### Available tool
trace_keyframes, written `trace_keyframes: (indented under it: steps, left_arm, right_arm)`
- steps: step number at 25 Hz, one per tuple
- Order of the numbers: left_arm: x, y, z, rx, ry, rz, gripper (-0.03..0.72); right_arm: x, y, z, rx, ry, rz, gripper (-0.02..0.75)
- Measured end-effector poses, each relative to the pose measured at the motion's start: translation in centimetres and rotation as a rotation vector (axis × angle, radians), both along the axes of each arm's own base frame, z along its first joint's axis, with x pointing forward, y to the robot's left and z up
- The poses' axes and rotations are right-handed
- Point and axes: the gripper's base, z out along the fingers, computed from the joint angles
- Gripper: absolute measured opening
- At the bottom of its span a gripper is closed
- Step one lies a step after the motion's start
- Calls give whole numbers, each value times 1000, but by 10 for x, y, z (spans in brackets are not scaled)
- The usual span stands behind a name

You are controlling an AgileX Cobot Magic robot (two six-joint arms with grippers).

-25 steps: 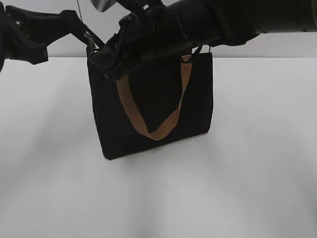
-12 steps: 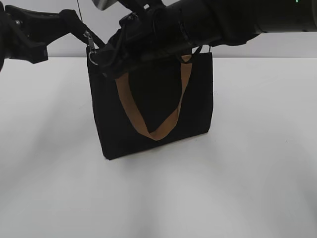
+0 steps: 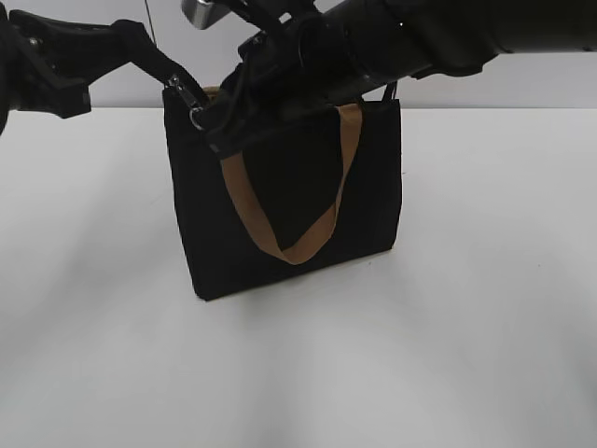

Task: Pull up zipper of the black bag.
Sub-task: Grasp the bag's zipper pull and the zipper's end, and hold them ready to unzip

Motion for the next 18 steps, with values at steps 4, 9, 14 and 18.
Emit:
trace_keyframes:
  steps: [4,9,14,18]
  left_arm:
    - [0,0,0,-1,1,1,22]
    - [0,0,0,-5,1,3,22]
    - [0,0,1,-6,0,3,22]
    - [0,0,0,-5,1,4,22]
  right_arm:
    - [-1,-3,5,-15,-5,-16,-15]
    - [0,-11,13,-15,-22,-39,-15]
    - [15,-32,14,19,29,-137,-15]
    - [21,-44,13,30,73,-173,-15]
